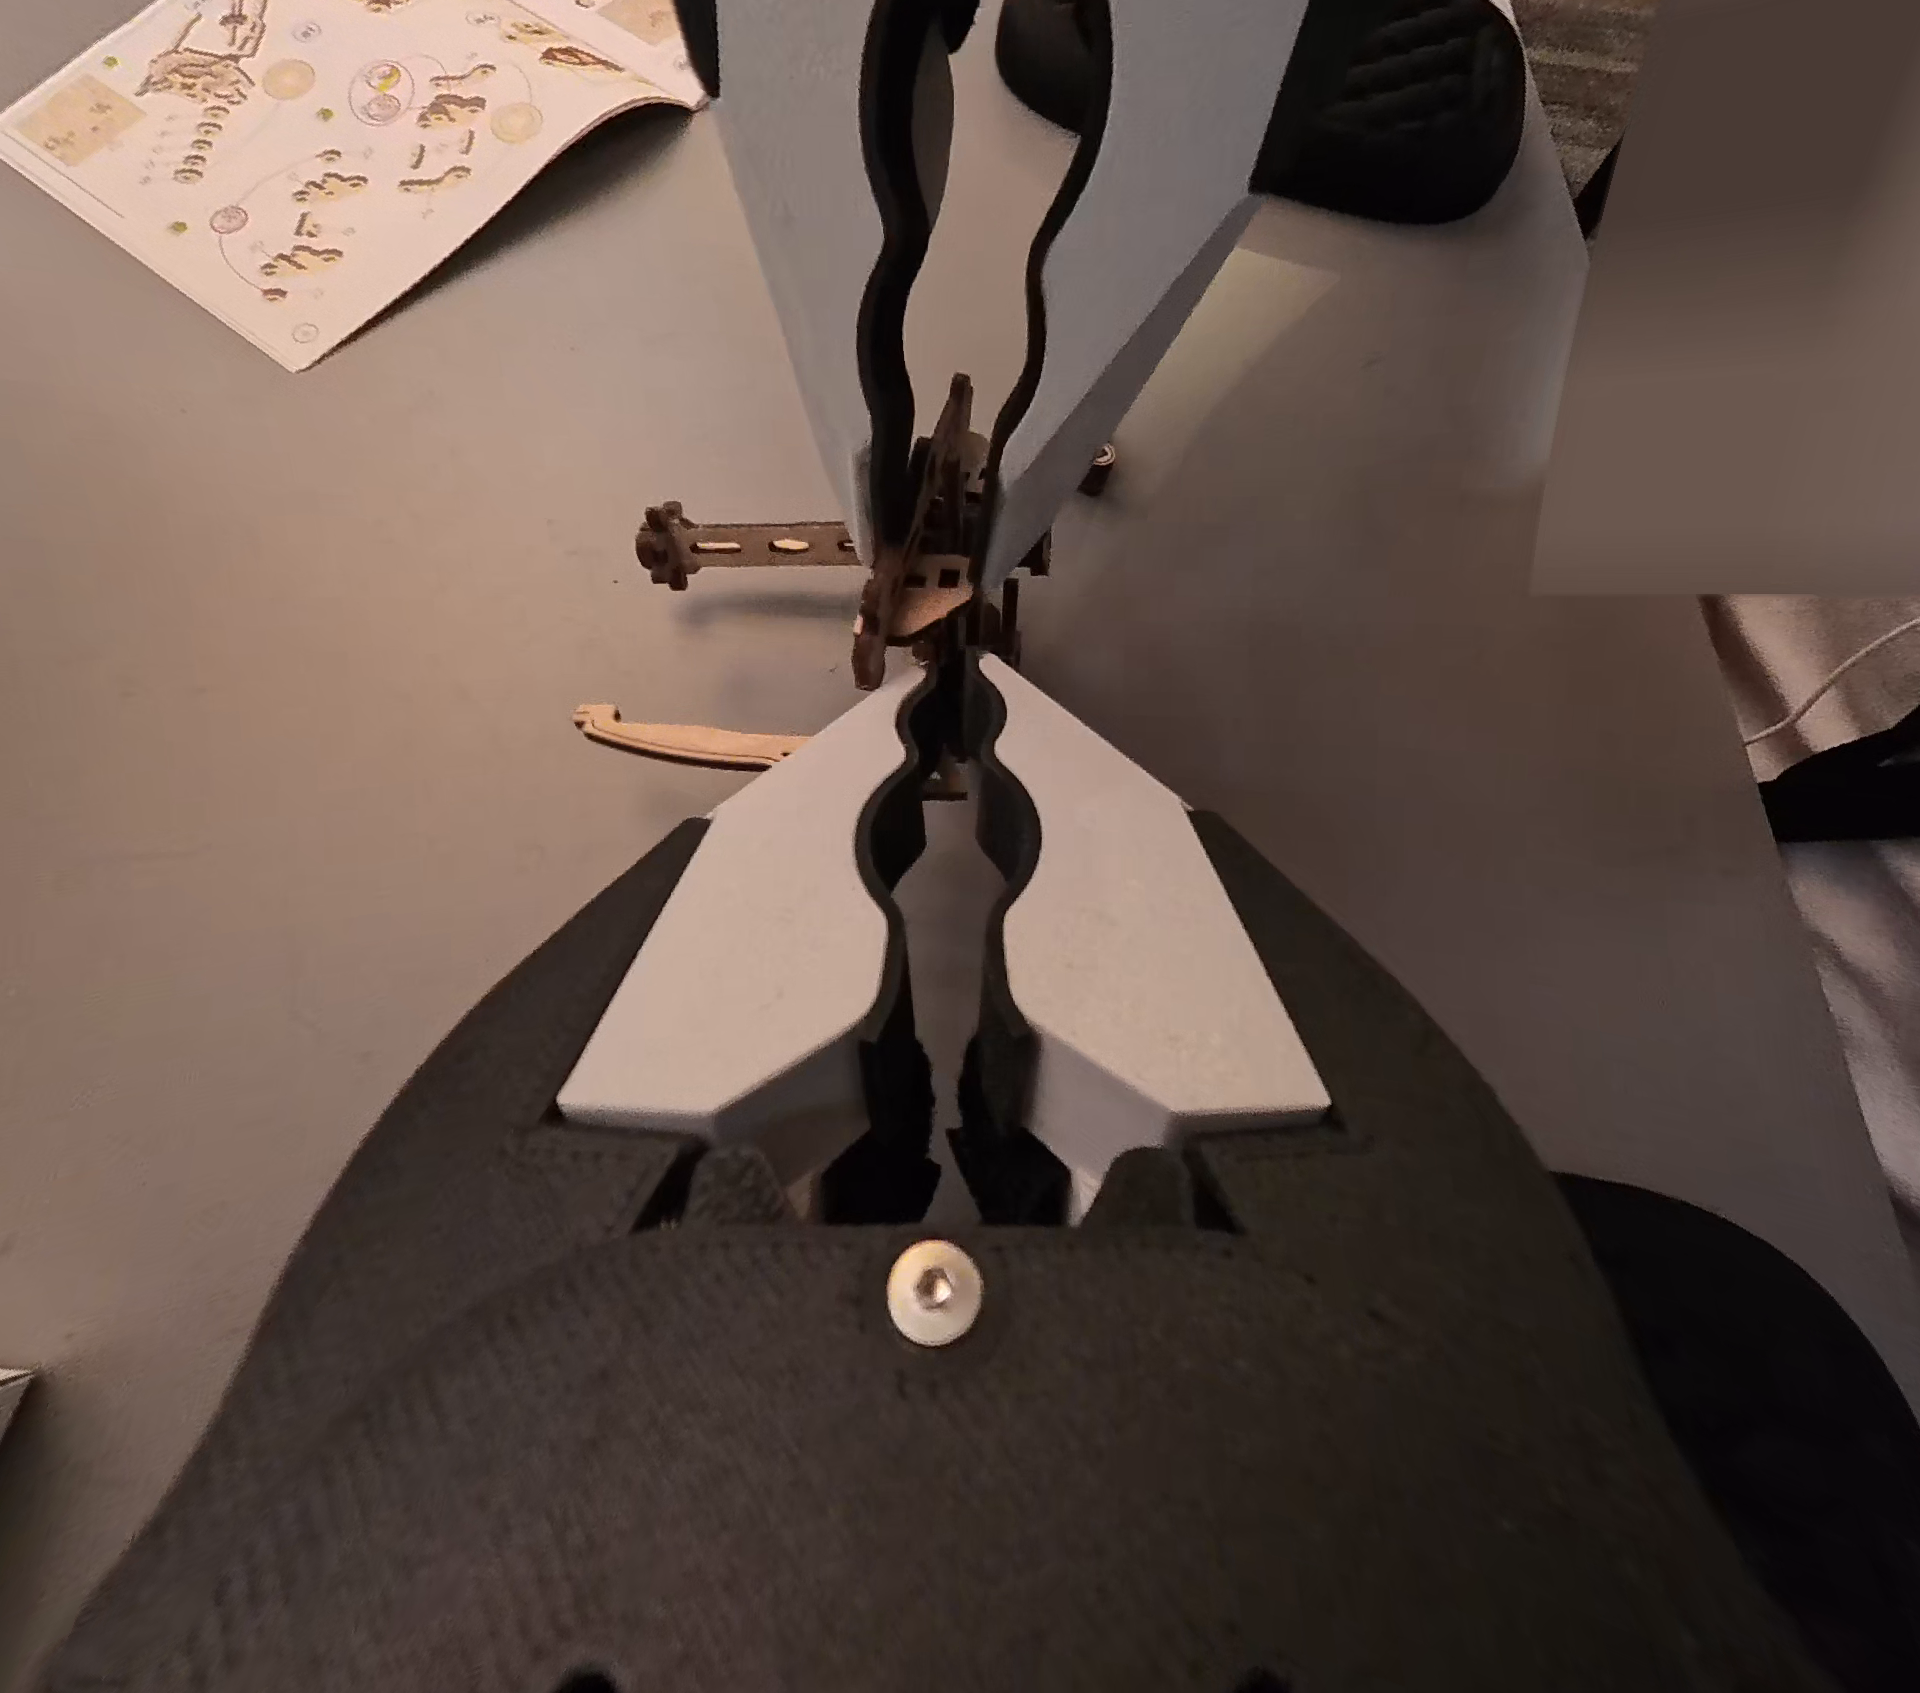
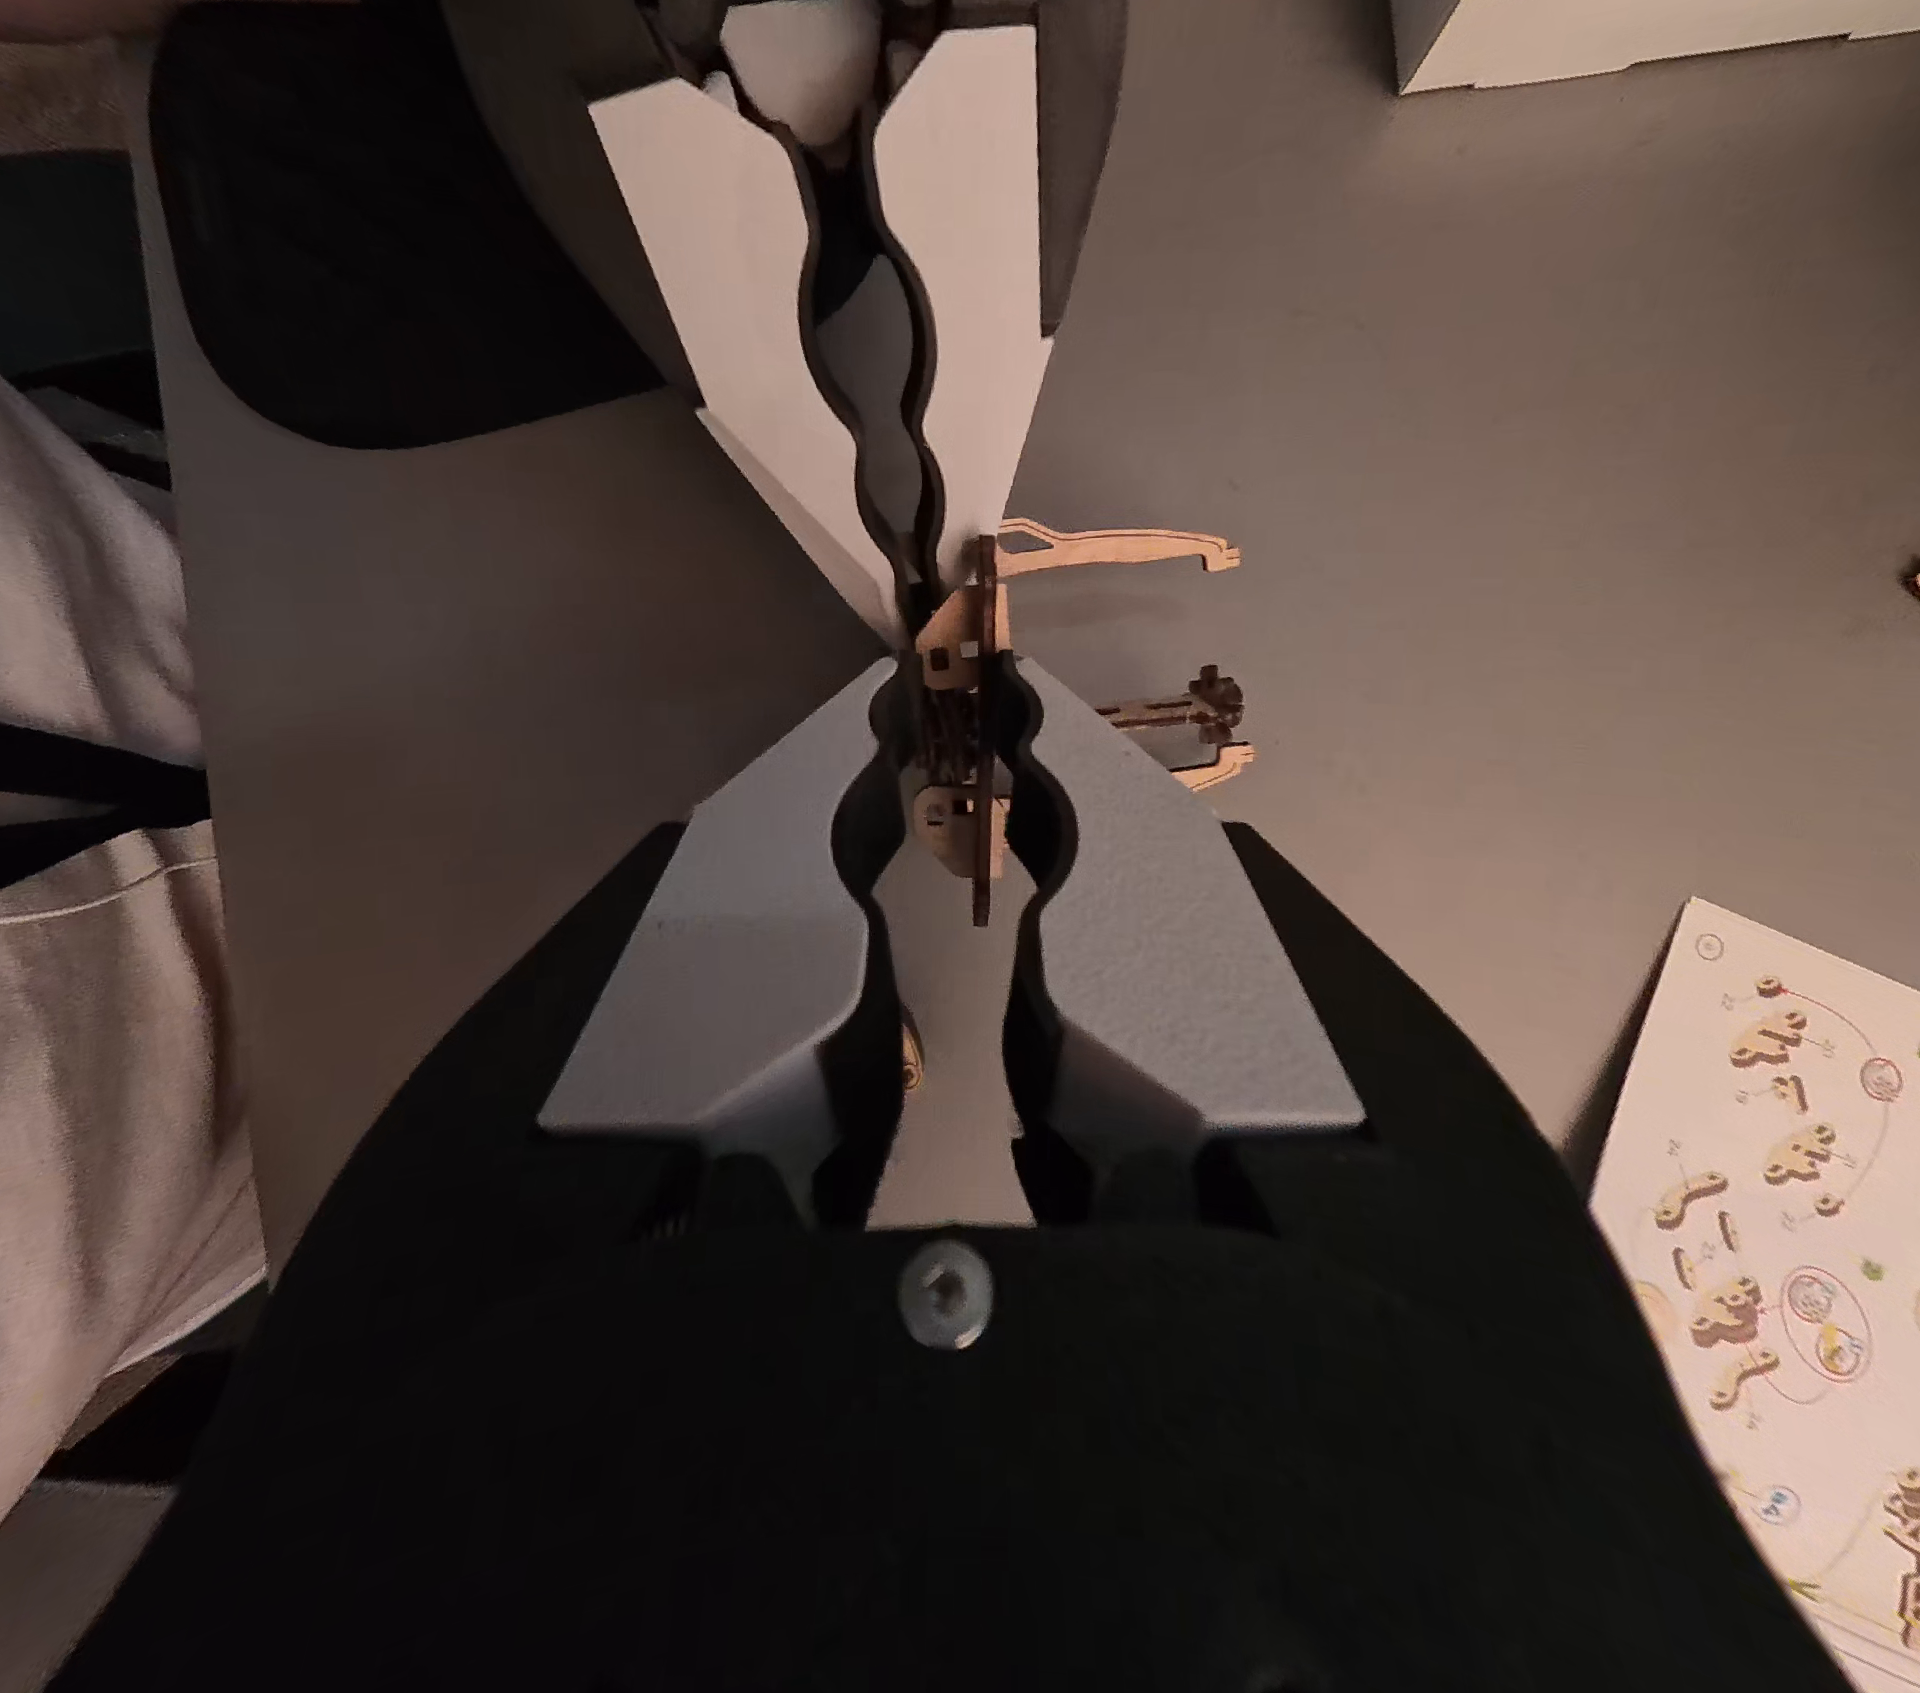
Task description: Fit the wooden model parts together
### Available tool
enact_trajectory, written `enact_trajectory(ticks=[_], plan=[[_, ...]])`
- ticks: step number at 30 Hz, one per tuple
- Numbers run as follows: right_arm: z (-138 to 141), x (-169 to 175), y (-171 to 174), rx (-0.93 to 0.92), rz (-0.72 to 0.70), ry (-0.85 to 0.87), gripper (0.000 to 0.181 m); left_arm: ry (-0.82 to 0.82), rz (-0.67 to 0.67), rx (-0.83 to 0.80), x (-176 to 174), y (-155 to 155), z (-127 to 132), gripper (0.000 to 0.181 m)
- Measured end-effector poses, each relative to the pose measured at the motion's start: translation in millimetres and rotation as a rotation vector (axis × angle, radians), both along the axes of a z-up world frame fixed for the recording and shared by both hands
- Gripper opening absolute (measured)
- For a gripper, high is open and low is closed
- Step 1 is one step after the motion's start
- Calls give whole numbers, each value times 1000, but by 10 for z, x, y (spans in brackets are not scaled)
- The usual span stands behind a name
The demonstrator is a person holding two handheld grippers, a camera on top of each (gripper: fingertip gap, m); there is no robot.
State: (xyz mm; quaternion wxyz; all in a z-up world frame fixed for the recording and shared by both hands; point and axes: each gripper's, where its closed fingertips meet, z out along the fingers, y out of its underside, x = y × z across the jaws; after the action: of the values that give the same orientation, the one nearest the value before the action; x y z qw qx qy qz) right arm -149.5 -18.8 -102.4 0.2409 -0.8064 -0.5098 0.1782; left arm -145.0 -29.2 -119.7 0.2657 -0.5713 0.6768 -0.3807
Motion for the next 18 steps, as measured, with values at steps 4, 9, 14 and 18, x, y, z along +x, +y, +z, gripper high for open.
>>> enact_trajectory(ticks=[4, 9, 14, 18], plan=[[5, 32, 9, -21, -15, 44, 14, -10, 3, -10, 16, 5, 4, 0], [23, 53, 31, 26, -3, 77, 15, -26, 14, -32, 28, 33, 15, 0], [10, 61, 7, -27, -11, 162, 18, -40, 10, 7, 28, 24, 16, 0], [15, 64, -33, -44, -3, 221, 22, -43, 4, 1, 22, 17, 20, 0]])
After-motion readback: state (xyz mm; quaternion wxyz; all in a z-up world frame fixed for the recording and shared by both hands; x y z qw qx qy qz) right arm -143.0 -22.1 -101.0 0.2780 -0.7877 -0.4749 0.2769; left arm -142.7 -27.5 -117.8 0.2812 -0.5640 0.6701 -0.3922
